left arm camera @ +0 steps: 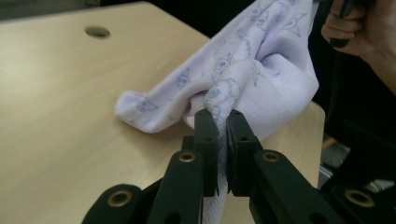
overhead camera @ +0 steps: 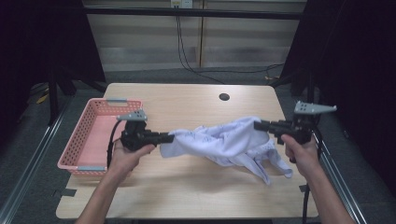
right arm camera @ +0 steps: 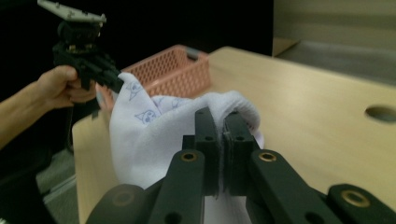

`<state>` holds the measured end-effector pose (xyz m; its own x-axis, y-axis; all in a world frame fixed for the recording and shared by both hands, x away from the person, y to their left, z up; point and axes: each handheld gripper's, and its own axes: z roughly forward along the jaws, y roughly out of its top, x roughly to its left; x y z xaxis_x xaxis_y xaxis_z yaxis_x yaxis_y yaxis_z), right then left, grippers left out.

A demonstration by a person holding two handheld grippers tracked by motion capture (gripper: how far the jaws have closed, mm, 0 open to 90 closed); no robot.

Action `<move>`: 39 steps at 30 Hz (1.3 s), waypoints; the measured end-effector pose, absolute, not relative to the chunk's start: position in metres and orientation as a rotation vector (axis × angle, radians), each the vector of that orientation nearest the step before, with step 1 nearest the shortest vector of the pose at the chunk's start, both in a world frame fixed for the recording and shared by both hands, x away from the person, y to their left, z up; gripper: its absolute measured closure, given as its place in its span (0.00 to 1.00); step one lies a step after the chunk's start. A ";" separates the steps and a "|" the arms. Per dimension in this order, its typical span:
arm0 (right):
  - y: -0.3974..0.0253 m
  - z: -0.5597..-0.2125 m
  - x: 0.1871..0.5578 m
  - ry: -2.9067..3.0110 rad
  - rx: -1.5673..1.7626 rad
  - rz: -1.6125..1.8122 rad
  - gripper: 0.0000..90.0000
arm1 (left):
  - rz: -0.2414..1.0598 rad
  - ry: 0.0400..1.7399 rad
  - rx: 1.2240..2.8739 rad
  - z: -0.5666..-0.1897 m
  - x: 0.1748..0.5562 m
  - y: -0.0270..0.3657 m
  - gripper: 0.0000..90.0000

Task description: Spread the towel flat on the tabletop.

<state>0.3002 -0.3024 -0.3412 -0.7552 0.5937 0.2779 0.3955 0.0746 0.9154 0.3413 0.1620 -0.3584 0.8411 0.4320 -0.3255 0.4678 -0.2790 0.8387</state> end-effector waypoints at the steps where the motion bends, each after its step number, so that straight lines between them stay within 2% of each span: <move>1: -0.303 -0.332 0.305 2.159 1.008 1.760 0.96 | -0.014 0.670 1.909 -0.350 0.346 0.164 0.95; 14: -0.304 -0.227 0.358 1.950 0.973 1.765 0.96 | 0.179 0.723 1.727 -0.244 0.388 0.192 0.95; 19: -0.303 -0.174 0.355 1.867 0.888 1.783 0.96 | 0.236 0.657 1.660 -0.200 0.375 0.194 0.95; 22: -0.303 -0.164 0.339 1.856 0.830 1.806 0.96 | 0.220 0.633 1.701 -0.201 0.359 0.193 0.95; 24: -0.305 -0.178 0.329 1.885 0.839 1.817 0.96 | 0.175 0.642 1.746 -0.218 0.349 0.191 0.95; 28: -0.306 -0.232 0.298 2.018 0.888 1.716 0.96 | 0.083 0.659 1.822 -0.270 0.321 0.186 0.95; 39: -0.322 -0.373 0.183 2.216 1.062 1.695 0.96 | -0.173 0.705 1.954 -0.390 0.228 0.184 0.93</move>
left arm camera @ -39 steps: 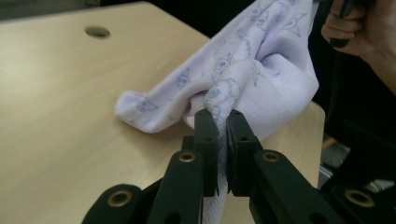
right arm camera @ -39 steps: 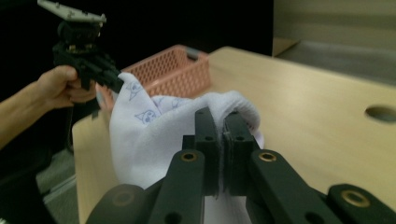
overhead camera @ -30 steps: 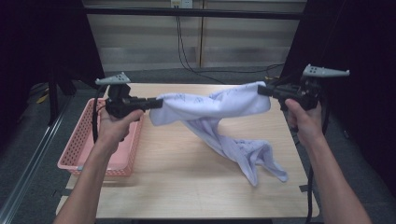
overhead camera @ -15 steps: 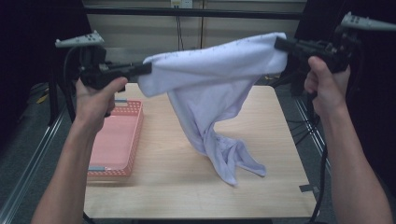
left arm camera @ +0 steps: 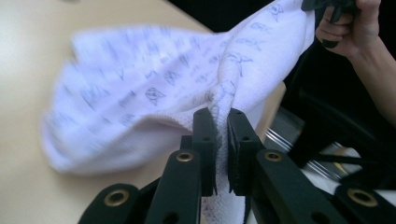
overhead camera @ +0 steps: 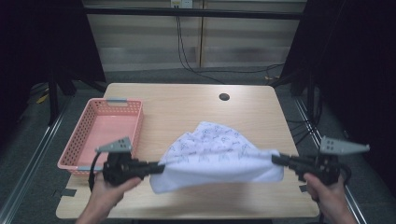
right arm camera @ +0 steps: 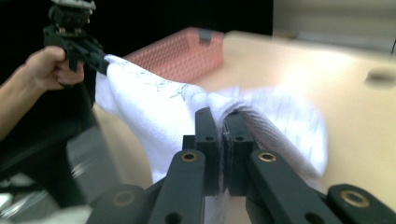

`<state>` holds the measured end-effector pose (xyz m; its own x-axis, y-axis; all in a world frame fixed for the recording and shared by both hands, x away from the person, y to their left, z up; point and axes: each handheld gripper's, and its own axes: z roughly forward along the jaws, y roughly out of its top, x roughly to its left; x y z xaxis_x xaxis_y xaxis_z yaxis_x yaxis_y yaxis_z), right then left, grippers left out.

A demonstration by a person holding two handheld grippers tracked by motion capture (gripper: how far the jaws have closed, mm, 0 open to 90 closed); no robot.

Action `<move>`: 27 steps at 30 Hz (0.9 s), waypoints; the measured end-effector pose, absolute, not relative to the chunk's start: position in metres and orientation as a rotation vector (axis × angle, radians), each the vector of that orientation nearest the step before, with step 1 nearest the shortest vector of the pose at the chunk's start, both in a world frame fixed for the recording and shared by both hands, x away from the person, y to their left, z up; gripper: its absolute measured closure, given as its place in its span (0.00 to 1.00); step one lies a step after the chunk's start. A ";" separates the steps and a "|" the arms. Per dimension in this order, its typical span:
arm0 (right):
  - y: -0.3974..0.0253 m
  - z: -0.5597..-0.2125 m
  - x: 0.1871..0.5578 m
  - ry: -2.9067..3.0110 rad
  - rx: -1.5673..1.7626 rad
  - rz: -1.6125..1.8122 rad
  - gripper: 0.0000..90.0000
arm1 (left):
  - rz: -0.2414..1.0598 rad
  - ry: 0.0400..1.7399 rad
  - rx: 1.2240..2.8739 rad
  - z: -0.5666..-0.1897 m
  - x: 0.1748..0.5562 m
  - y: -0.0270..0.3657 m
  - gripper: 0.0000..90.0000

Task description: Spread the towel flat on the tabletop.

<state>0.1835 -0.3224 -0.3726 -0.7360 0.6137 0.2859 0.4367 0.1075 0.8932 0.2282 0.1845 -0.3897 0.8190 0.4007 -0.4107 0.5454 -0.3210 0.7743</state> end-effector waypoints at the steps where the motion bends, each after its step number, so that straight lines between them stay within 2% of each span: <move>1: -0.322 -0.381 0.177 2.236 1.074 1.698 0.96 | -0.192 0.707 1.966 -0.400 0.218 0.184 0.92; 5: -0.322 -0.419 0.141 2.333 1.177 1.663 0.95 | -0.279 0.710 1.996 -0.423 0.194 0.185 0.88; 6: -0.322 -0.424 0.135 2.353 1.184 1.641 0.92 | -0.292 0.708 2.009 -0.428 0.190 0.185 0.85; 7: -0.323 -0.430 0.128 2.385 1.185 1.616 0.83 | -0.287 0.709 2.014 -0.432 0.188 0.187 0.77; 8: -0.324 -0.435 0.125 2.413 1.188 1.581 0.75 | -0.287 0.709 2.014 -0.432 0.188 0.187 0.73; 11: -0.331 -0.440 0.132 2.399 1.229 1.520 0.62 | -0.274 0.732 2.007 -0.440 0.195 0.192 0.68; 12: -0.332 -0.440 0.135 2.388 1.232 1.516 0.61 | -0.267 0.751 2.000 -0.440 0.202 0.192 0.68; 16: -0.327 -0.441 0.159 2.371 1.185 1.447 0.59 | -0.198 0.768 2.016 -0.443 0.230 0.186 0.68; 18: -0.320 -0.441 0.177 2.380 1.153 1.409 0.58 | -0.212 0.777 1.979 -0.449 0.248 0.180 0.69; 21: -0.310 -0.441 0.211 2.378 1.120 1.380 0.57 | -0.193 0.769 2.015 -0.456 0.269 0.167 0.70; 27: -0.296 -0.450 0.271 2.378 1.127 1.371 0.53 | -0.176 0.769 2.078 -0.474 0.295 0.149 0.77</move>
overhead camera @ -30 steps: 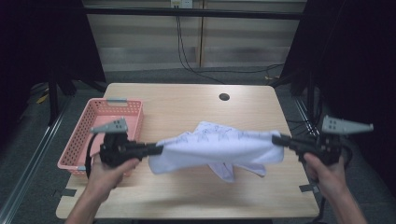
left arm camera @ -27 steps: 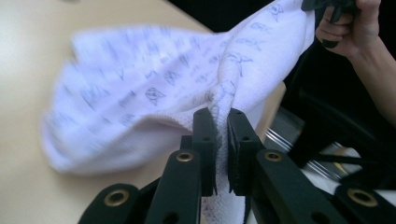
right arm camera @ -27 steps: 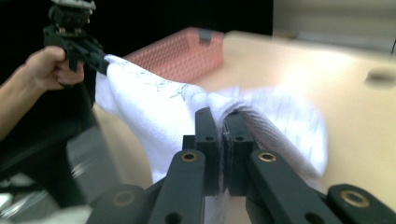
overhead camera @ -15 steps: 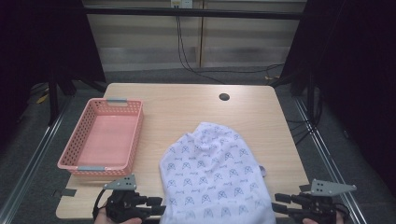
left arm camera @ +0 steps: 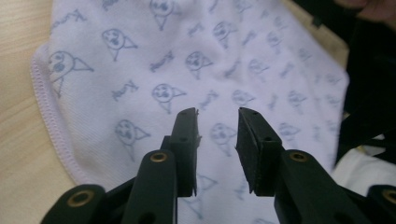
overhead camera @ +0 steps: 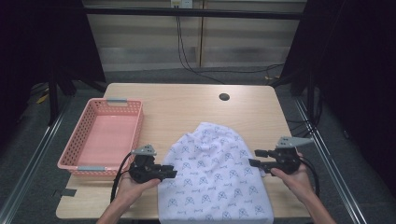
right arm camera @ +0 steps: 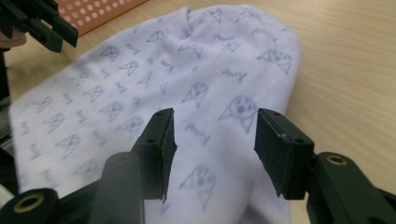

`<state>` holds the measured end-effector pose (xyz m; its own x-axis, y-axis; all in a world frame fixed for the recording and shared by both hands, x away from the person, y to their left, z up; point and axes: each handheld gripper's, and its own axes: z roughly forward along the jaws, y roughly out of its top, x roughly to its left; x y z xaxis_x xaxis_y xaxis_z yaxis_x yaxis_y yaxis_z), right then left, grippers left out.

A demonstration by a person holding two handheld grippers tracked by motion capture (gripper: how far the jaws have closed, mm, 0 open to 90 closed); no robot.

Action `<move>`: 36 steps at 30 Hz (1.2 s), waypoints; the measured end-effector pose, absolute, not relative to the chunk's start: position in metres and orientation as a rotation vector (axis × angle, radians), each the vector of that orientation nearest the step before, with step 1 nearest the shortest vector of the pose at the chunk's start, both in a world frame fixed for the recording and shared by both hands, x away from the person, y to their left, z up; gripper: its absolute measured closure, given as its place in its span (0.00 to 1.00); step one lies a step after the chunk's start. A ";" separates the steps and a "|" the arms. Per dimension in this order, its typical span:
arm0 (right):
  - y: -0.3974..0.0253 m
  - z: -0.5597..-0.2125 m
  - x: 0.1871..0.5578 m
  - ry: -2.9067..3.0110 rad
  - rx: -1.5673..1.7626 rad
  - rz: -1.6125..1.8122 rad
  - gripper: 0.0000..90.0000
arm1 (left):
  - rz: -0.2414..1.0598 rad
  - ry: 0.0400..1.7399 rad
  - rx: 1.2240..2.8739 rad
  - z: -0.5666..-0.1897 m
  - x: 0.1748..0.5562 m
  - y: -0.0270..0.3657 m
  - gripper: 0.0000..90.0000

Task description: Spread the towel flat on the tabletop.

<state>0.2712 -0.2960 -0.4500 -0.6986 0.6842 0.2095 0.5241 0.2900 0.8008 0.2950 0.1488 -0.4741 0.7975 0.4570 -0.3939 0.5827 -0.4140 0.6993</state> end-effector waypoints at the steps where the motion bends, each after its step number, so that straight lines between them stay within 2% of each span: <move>1: -0.292 -0.453 0.280 2.390 1.131 1.357 0.52 | -0.185 0.775 2.089 -0.478 0.298 0.147 0.78; 6: -0.276 -0.468 0.312 2.391 1.174 1.325 0.51 | -0.158 0.803 2.144 -0.491 0.303 0.143 0.78; 8: -0.270 -0.476 0.321 2.416 1.196 1.299 0.54 | -0.150 0.807 2.174 -0.495 0.302 0.142 0.77; 10: -0.263 -0.479 0.325 2.426 1.173 1.288 0.78 | -0.132 0.809 2.179 -0.498 0.300 0.141 0.77; 11: -0.262 -0.477 0.323 2.413 1.179 1.317 0.87 | -0.131 0.808 2.185 -0.498 0.299 0.142 0.78; 13: -0.261 -0.470 0.318 2.406 1.150 1.341 0.96 | -0.131 0.810 2.201 -0.497 0.296 0.143 0.82; 14: -0.262 -0.465 0.313 2.401 1.140 1.362 0.96 | -0.134 0.800 2.206 -0.497 0.293 0.144 0.84; 17: -0.267 -0.448 0.289 2.392 1.092 1.466 0.97 | -0.156 0.789 2.226 -0.496 0.286 0.148 0.91; 19: -0.271 -0.441 0.266 2.415 1.051 1.471 0.97 | -0.172 0.781 2.234 -0.496 0.280 0.150 0.91; 24: -0.283 -0.451 0.216 2.517 1.065 1.445 0.97 | -0.252 0.753 2.241 -0.495 0.258 0.152 0.90; 26: -0.285 -0.463 0.199 2.586 1.087 1.384 0.97 | -0.262 0.734 2.240 -0.494 0.253 0.152 0.86; 29: -0.287 -0.477 0.185 2.663 1.095 1.264 0.95 | -0.247 0.743 2.215 -0.491 0.258 0.151 0.74; 30: -0.288 -0.475 0.186 2.657 1.110 1.289 0.89 | -0.225 0.764 2.210 -0.489 0.263 0.150 0.72; 33: -0.290 -0.466 0.197 2.601 1.117 1.337 0.67 | -0.202 0.765 2.156 -0.483 0.279 0.144 0.71; 34: -0.291 -0.462 0.202 2.574 1.123 1.376 0.63 | -0.191 0.764 2.149 -0.481 0.286 0.140 0.71; 36: -0.295 -0.454 0.216 2.513 1.121 1.425 0.61 | -0.176 0.775 2.113 -0.477 0.300 0.135 0.70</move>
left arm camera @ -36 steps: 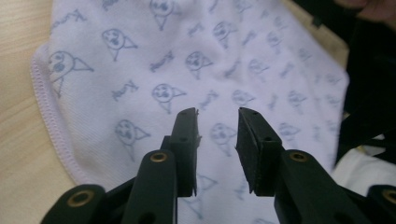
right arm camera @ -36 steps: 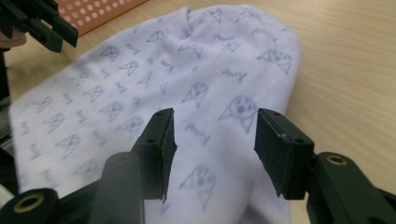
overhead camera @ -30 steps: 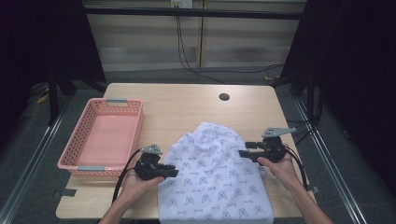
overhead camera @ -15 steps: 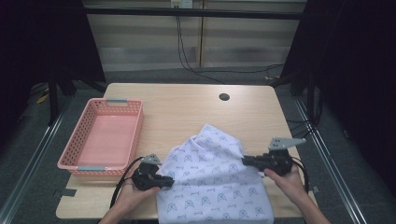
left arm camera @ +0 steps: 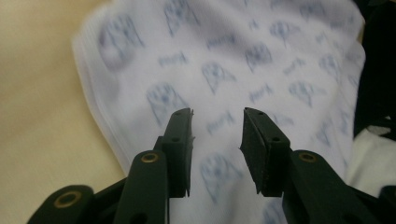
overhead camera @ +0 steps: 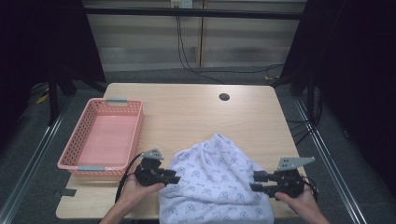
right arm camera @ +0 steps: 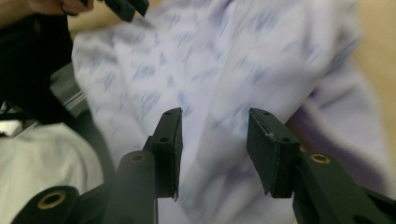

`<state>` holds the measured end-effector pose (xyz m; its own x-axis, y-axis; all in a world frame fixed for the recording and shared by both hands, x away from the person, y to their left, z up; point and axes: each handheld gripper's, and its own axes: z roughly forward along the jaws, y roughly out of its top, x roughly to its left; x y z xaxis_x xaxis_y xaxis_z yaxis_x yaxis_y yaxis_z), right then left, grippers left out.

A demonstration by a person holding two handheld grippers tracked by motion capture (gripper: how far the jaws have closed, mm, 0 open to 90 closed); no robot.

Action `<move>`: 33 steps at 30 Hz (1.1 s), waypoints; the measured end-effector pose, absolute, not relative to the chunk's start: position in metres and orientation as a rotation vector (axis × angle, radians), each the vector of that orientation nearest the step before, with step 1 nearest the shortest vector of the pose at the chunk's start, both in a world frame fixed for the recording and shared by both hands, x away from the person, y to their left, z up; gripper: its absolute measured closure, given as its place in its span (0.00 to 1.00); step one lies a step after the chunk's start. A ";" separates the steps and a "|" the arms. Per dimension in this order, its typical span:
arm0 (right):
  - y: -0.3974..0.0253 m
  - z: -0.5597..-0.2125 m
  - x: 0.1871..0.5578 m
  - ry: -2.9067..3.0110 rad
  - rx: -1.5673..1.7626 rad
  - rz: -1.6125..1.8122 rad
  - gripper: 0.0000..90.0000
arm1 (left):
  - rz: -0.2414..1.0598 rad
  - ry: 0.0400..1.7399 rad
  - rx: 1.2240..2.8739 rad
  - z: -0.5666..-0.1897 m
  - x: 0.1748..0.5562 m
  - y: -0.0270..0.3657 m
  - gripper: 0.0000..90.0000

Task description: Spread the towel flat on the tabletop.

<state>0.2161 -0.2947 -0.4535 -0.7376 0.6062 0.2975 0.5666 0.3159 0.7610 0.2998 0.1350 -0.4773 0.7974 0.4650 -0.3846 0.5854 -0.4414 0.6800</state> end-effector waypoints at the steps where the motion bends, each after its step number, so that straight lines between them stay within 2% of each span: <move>1: -0.296 -0.451 0.221 2.485 1.121 1.442 0.61 | -0.177 0.783 2.087 -0.476 0.307 0.132 0.70; 7: -0.297 -0.442 0.274 2.384 1.165 1.412 0.63 | -0.136 0.832 2.065 -0.476 0.346 0.107 0.63; 13: -0.279 -0.467 0.324 2.400 1.276 1.350 0.57 | -0.116 0.846 2.067 -0.480 0.371 0.093 0.54; 19: -0.272 -0.480 0.330 2.462 1.299 1.317 0.49 | -0.140 0.817 2.124 -0.494 0.369 0.083 0.50; 22: -0.270 -0.487 0.328 2.492 1.301 1.301 0.48 | -0.140 0.799 2.150 -0.499 0.365 0.082 0.61; 24: -0.266 -0.493 0.327 2.522 1.302 1.287 0.48 | -0.156 0.747 2.167 -0.499 0.362 0.082 0.81; 25: -0.264 -0.494 0.327 2.534 1.298 1.284 0.50 | -0.173 0.745 2.166 -0.499 0.361 0.083 0.87; 26: -0.261 -0.495 0.327 2.556 1.282 1.274 0.56 | -0.182 0.775 2.165 -0.499 0.362 0.083 0.92; 30: -0.257 -0.496 0.330 2.595 1.267 1.308 0.86 | -0.200 0.785 2.100 -0.495 0.365 0.089 0.95; 33: -0.265 -0.486 0.336 2.547 1.273 1.345 0.90 | -0.152 0.791 2.045 -0.477 0.370 0.095 0.96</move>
